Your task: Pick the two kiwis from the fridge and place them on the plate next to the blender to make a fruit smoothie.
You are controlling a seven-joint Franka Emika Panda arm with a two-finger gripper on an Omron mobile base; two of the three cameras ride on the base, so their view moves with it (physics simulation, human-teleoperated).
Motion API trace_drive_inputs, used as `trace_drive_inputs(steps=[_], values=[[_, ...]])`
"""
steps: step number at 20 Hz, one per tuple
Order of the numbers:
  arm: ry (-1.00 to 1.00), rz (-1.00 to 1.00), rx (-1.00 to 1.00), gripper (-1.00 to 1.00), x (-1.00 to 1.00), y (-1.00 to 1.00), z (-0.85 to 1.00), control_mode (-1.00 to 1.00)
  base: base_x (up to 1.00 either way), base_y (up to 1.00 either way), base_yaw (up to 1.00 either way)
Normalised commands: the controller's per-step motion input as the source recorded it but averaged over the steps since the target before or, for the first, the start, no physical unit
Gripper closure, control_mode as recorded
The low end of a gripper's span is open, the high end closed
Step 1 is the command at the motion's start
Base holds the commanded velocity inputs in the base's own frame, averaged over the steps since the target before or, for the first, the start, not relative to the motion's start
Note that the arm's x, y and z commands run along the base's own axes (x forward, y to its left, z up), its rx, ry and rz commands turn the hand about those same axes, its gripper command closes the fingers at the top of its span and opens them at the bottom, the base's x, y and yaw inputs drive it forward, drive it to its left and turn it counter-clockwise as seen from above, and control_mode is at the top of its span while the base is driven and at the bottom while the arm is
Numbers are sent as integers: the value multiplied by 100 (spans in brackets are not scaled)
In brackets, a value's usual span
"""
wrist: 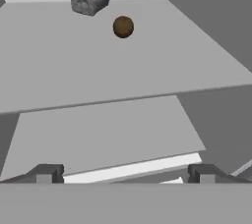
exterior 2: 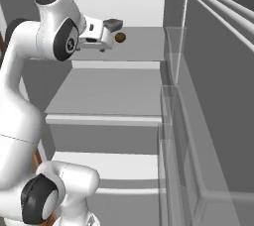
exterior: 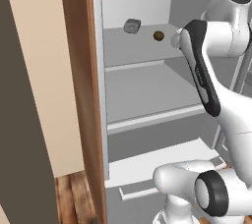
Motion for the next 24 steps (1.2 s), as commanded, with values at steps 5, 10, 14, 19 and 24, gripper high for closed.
trace_drive_inputs(steps=[5,10,14,19,24], values=[[0,0,9,-100,100,0,-2,-100,0,0,0],[1,0,5,-100,100,0,-28,-100,0,0,0],[0,0,1,-100,100,5,-31,-100,0,0,0],[0,0,0,-100,95,1,-17,-100,0,0,0],[3,0,0,-100,56,-1,-1,-100,0,0,0]])
